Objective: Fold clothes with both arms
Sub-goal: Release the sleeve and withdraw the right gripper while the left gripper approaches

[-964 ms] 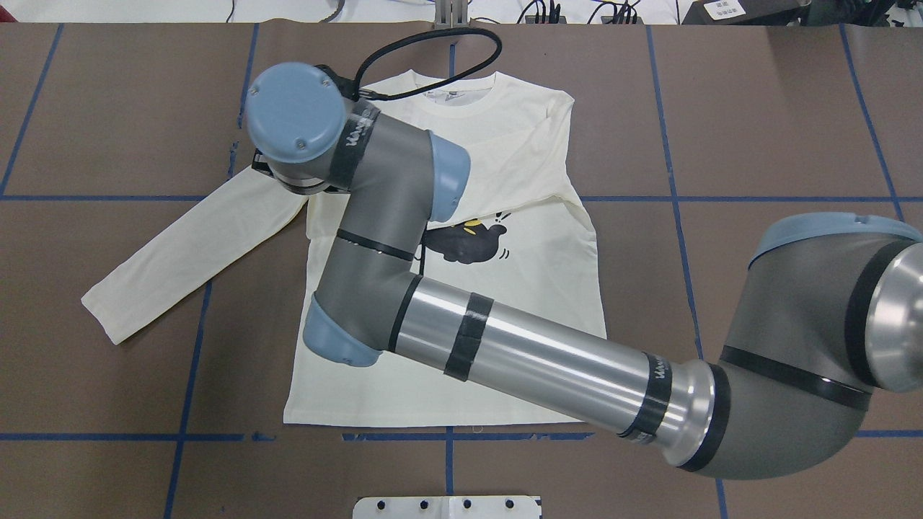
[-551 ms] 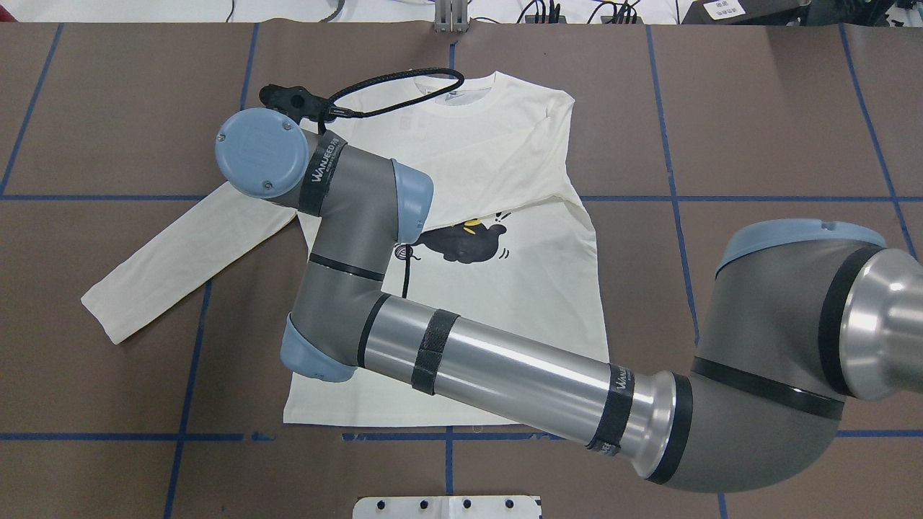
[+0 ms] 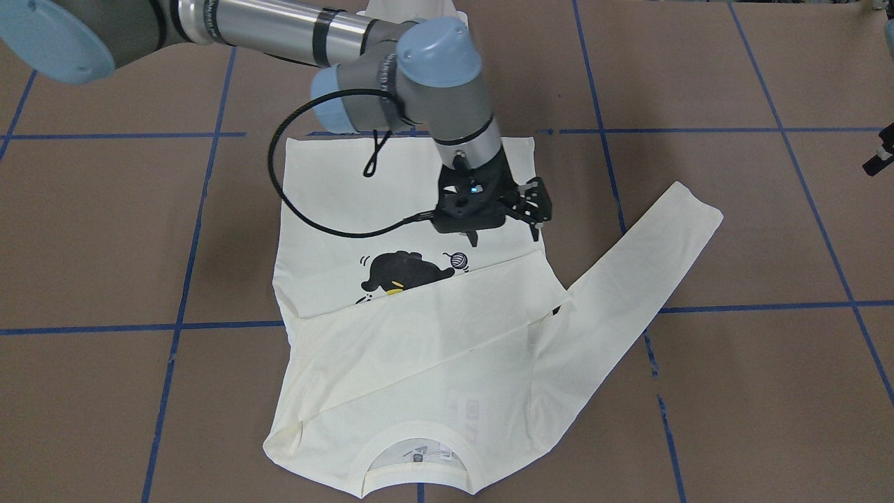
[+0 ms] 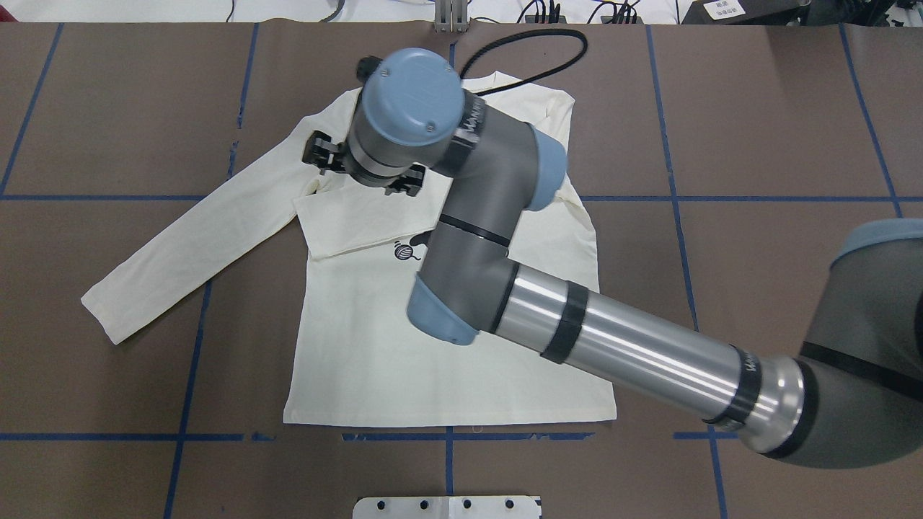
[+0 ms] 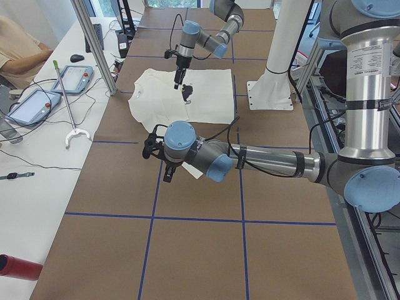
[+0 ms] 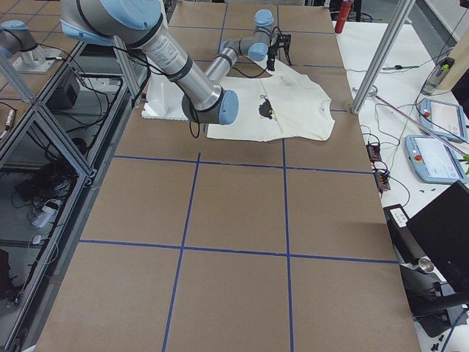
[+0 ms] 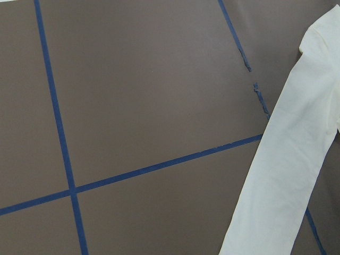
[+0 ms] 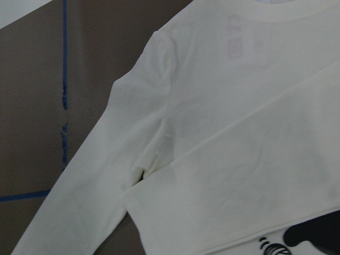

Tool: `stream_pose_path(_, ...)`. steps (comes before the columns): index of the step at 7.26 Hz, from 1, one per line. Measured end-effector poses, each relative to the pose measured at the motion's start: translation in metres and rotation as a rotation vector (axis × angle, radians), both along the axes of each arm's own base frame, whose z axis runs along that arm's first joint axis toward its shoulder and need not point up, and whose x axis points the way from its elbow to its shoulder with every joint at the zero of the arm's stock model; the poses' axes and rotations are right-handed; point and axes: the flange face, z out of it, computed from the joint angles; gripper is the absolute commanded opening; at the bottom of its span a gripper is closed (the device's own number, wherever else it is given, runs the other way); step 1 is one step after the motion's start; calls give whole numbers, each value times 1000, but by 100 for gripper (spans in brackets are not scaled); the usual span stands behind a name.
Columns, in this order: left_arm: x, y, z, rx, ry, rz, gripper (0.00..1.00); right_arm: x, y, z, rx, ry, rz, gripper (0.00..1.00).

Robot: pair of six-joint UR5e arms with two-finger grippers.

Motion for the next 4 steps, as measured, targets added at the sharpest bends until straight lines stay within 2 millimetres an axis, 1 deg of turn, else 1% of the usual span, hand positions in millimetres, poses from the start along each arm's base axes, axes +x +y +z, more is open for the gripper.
stream_pose_path(1, 12, -1, 16, -34, -6, -4, 100, 46, -6, 51, 0, 13, -27, 99)
stream_pose_path(2, 29, -8, 32, -73, -27, -17, 99, 95, -17, 97, 14, 35, -64, 99)
stream_pose_path(3, 51, -12, 44, -84, -57, -21, 99, 142, -24, 138, 38, 62, -87, 99)
stream_pose_path(4, 71, -12, 52, -88, -69, -10, 99, 183, -29, 174, 67, 94, -106, 99)
